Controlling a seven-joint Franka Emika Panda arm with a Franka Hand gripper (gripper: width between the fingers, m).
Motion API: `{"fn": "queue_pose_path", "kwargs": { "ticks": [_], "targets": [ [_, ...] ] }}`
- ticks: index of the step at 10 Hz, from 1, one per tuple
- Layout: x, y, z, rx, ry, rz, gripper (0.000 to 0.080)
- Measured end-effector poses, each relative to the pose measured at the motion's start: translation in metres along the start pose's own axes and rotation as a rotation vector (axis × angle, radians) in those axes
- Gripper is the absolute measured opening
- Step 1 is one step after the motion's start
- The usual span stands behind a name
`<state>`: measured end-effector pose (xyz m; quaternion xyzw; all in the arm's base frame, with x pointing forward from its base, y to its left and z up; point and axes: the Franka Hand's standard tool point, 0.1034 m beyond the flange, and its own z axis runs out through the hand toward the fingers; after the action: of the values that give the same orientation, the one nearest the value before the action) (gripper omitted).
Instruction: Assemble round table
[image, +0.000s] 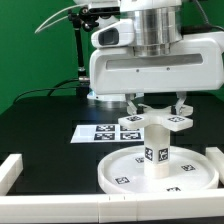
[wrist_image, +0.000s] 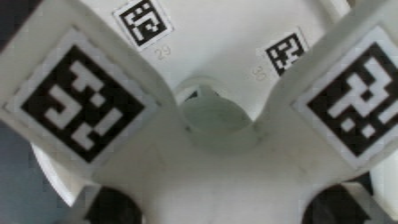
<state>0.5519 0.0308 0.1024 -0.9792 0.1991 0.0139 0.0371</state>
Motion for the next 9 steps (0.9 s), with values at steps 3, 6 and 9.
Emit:
{"fn": "queue_pose_path", "kwargs": {
  "ticks": [3,6,9],
  "targets": [
    [0.0012,-0.0007,0.0004,0.011,0.005,0.27,0.0443],
    [0.0022,-0.0014,0.0005,0.019,0.006,0.55,0.0443],
    [0.0032,-0.0009,0.0008,0.042,0.006,0.826,0.0443]
  ]
}}
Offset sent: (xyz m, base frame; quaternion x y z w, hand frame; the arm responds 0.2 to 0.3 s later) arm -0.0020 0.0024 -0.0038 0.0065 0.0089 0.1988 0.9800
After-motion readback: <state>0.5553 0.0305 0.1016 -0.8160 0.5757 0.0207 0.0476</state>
